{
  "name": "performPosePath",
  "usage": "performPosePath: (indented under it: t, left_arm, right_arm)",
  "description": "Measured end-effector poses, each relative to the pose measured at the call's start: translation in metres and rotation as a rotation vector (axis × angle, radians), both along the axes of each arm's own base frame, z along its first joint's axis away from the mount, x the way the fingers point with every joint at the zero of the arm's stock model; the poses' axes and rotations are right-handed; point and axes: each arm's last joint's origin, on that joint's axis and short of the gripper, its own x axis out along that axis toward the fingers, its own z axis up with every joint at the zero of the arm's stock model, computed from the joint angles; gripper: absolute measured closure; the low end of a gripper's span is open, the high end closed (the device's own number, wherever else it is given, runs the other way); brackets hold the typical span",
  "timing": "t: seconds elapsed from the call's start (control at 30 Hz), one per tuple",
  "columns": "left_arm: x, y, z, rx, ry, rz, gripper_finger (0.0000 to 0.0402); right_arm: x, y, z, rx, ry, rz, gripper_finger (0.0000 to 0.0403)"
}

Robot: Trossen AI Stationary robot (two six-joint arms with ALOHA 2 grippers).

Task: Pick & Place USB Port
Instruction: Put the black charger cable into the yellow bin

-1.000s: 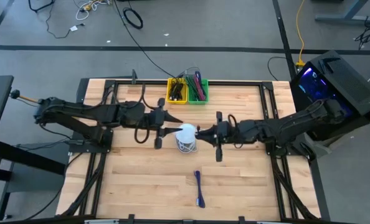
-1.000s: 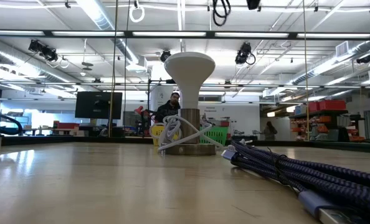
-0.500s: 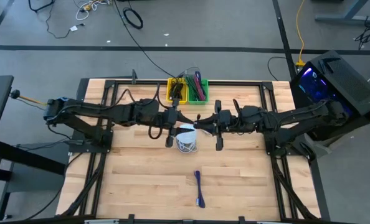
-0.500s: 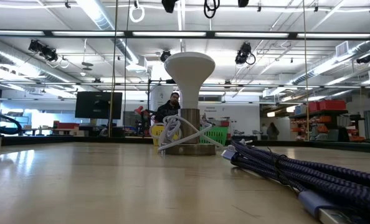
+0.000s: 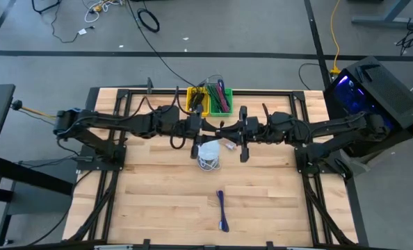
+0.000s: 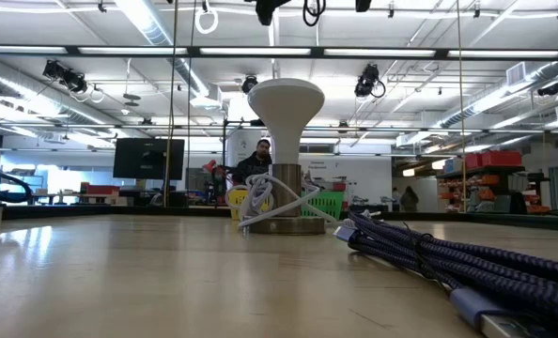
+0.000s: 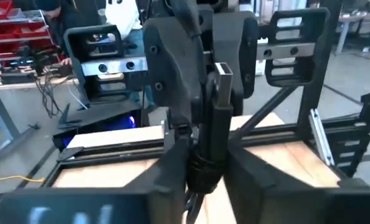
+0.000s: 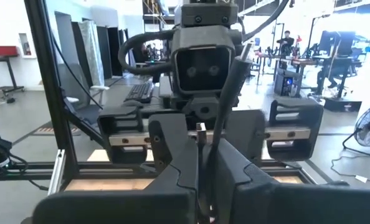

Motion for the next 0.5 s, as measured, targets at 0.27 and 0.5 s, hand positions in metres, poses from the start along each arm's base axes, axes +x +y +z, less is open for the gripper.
performPosePath:
  t: [0.27,0.5]
  left_arm:
    - [0.002,0.013,-0.004,-0.054,0.013,-0.024,0.037]
    - [-0.001,0.031,-0.003,-0.056,0.015,0.069,0.037]
  right_arm:
    - [0.0,-0.006,0.0,0.006,0.004,-0.01,0.0388]
    - [-0.001,-0.012,0.0,0.006,0.014,-0.078,0.0326]
